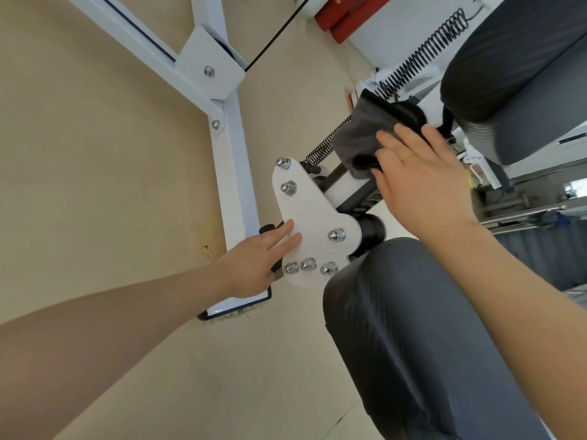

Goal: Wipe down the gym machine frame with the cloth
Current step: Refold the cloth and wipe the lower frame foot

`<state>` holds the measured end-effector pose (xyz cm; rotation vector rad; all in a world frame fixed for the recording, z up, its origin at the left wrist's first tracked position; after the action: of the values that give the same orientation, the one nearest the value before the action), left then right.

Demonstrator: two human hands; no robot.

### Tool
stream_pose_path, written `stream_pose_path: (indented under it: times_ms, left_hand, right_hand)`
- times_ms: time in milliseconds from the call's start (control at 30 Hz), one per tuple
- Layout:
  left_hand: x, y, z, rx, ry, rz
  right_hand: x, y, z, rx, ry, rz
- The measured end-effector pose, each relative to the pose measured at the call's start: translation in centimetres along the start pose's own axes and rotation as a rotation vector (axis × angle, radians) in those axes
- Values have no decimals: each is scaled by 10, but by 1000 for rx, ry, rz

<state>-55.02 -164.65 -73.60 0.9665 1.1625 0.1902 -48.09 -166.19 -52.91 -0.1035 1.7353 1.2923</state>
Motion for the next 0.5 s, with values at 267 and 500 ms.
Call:
stream_pose_path:
  times_ms: [267,500]
  left_hand:
    - [3,-5,2,-20,0,17]
    - [28,-33,-9,103,79,100]
  right_hand:
    - [73,-44,-10,659,261,462]
    - [129,-92,-32,1095,702,5]
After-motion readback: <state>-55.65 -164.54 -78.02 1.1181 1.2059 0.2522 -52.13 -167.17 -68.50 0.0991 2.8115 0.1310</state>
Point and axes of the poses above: each hand's wrist, its own z-axis towards the middle knuckle, its own y-axis out of the back of the hand, x = y × z, the point moved 8 cm from there along z, towards the middle knuckle, and after that the axes turned 7 degrees about z, right-handed, at the moved point
